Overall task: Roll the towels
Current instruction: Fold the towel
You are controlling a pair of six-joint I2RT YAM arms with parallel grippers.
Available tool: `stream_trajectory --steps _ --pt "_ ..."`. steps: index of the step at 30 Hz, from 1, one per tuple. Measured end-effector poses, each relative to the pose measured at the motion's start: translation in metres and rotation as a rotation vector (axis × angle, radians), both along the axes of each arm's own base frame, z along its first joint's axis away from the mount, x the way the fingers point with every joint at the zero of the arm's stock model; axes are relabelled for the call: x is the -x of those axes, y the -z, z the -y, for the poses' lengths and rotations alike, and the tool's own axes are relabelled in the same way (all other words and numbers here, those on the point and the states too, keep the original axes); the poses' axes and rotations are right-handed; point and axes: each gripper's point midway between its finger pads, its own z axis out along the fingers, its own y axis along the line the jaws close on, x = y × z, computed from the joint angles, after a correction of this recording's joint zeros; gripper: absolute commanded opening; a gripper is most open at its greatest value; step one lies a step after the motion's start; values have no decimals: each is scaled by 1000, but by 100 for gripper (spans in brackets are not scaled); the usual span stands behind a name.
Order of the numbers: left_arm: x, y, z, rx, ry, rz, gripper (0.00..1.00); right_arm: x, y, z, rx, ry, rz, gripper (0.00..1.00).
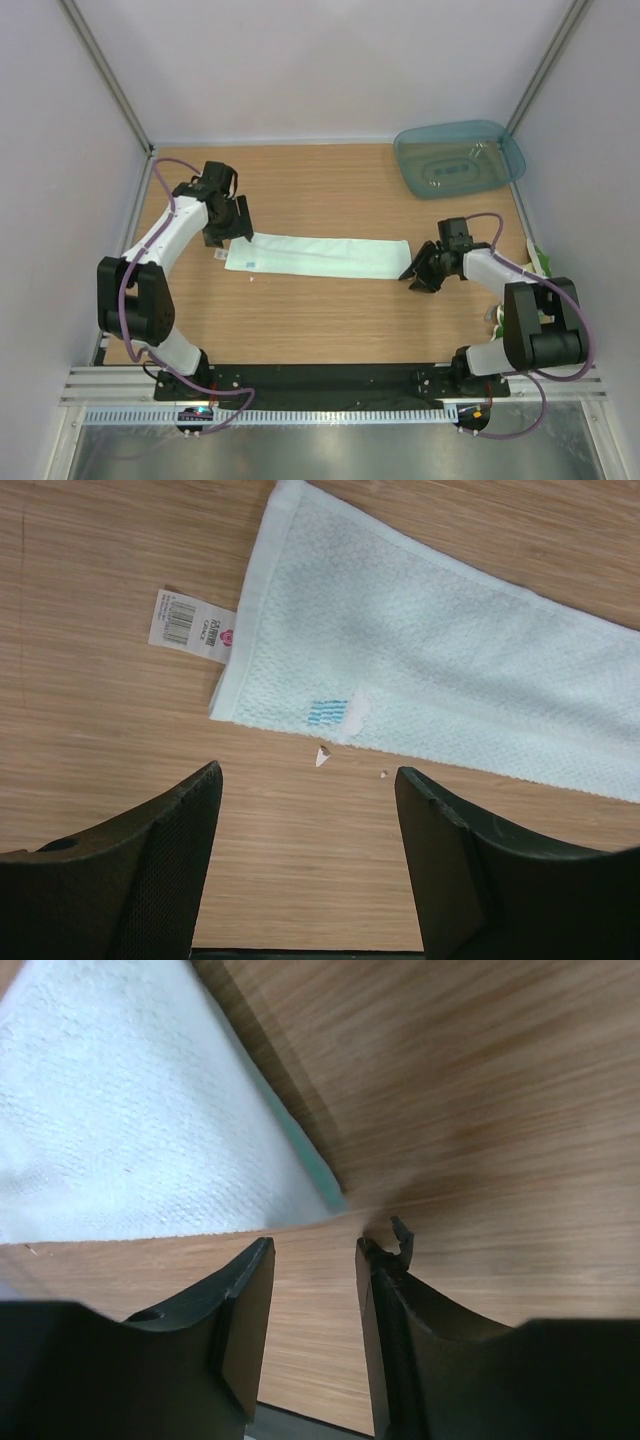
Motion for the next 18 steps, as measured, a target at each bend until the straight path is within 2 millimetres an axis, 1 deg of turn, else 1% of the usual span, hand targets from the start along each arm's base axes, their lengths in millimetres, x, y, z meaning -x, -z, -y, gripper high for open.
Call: stream_trajectory --steps 12,14,18 --pt "-1 0 1 6 3 3 70 -29 2 0 12 -5 33 33" --pt "-1 0 1 6 3 3 70 -33 2 1 19 -7 36 31" --pt "-1 0 2 10 4 2 70 -42 3 7 35 -6 44 30"
